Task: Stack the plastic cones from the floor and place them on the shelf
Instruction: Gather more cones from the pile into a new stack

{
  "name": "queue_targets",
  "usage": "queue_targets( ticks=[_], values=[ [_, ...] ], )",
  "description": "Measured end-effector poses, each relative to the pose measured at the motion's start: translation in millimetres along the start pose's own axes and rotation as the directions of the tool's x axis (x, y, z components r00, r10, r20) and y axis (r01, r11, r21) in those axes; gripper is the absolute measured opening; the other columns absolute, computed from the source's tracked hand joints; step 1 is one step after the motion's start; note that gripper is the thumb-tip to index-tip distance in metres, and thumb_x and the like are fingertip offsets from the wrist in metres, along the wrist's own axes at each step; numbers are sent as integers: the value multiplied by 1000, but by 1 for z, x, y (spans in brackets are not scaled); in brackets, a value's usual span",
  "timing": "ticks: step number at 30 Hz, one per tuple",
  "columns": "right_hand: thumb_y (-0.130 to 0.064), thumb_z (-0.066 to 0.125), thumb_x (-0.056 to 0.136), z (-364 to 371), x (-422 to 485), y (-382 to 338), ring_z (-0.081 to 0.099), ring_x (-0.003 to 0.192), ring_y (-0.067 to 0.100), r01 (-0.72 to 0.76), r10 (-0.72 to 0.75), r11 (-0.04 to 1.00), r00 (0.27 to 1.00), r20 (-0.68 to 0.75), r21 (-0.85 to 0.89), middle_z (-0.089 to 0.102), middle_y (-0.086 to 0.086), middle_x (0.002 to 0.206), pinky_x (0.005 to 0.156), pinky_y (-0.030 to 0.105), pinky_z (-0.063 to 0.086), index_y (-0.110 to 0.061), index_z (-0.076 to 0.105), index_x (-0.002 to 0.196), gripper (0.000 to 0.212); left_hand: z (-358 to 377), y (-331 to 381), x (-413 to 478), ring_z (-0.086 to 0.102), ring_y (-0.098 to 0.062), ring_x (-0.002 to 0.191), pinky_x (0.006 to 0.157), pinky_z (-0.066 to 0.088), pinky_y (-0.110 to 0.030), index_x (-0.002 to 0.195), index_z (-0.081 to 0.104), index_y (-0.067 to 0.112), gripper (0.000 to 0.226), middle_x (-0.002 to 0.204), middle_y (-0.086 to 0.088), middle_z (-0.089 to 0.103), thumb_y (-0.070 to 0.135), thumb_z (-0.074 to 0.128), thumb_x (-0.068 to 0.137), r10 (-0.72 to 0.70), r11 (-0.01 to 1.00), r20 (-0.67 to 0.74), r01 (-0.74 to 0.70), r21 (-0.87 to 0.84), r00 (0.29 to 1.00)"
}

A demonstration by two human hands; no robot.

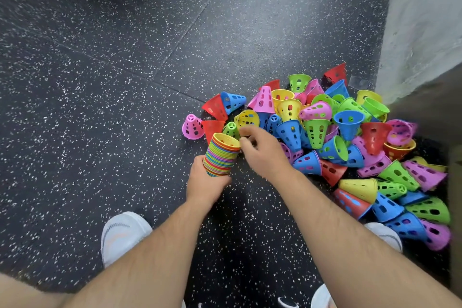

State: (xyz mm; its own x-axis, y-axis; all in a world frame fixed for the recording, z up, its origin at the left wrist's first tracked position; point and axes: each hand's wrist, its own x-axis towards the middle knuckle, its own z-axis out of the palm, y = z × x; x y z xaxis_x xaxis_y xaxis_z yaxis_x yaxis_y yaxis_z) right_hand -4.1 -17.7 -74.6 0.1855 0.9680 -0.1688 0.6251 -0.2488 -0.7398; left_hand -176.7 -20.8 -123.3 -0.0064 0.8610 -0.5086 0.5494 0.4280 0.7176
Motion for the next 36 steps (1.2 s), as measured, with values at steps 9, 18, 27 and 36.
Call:
queue_targets(
  ticks=[9, 18, 27, 36],
  values=[
    [-28, 67, 92, 14, 43, 43, 44, 120, 24, -55, 45, 905, 998, -33, -422, 54, 0, 126, 101, 42, 45, -22, 63, 130, 39, 10, 3, 7, 63, -14, 90, 67, 40, -25, 115, 50, 28, 65, 105, 5, 65, 23, 91, 65, -7, 1000, 19, 7, 7, 1000],
    [-24, 58, 97, 19, 54, 45, 46, 102, 28, 15, -95, 838, 988, -120, -546, 63, -1, 112, 86, 43, 44, -21, 72, 112, 21, 17, 5, 13, 65, -11, 87, 76, 49, -32, 112, 50, 31, 66, 100, 5, 67, 21, 91, 62, 7, 1000, 25, -7, -22, 1000],
    [-21, 66, 92, 19, 60, 39, 50, 92, 33, 97, -227, 802, 962, -150, -590, 69, 1, 98, 74, 41, 44, -15, 74, 94, 10, 12, 0, 2, 65, -11, 85, 75, 50, -31, 111, 50, 28, 63, 99, 4, 66, 19, 89, 63, 17, 1000, 39, -16, -19, 999],
    [-11, 59, 98, -13, 38, 20, 53, 99, 21, 299, -342, 939, 872, -350, -171, 61, 6, 104, 91, 12, 35, -6, 69, 104, 12, 5, 1, 2, 64, -11, 89, 75, 47, -31, 114, 49, 30, 64, 105, 6, 63, 22, 89, 64, 11, 1000, 16, -11, -19, 1000]
  ],
)
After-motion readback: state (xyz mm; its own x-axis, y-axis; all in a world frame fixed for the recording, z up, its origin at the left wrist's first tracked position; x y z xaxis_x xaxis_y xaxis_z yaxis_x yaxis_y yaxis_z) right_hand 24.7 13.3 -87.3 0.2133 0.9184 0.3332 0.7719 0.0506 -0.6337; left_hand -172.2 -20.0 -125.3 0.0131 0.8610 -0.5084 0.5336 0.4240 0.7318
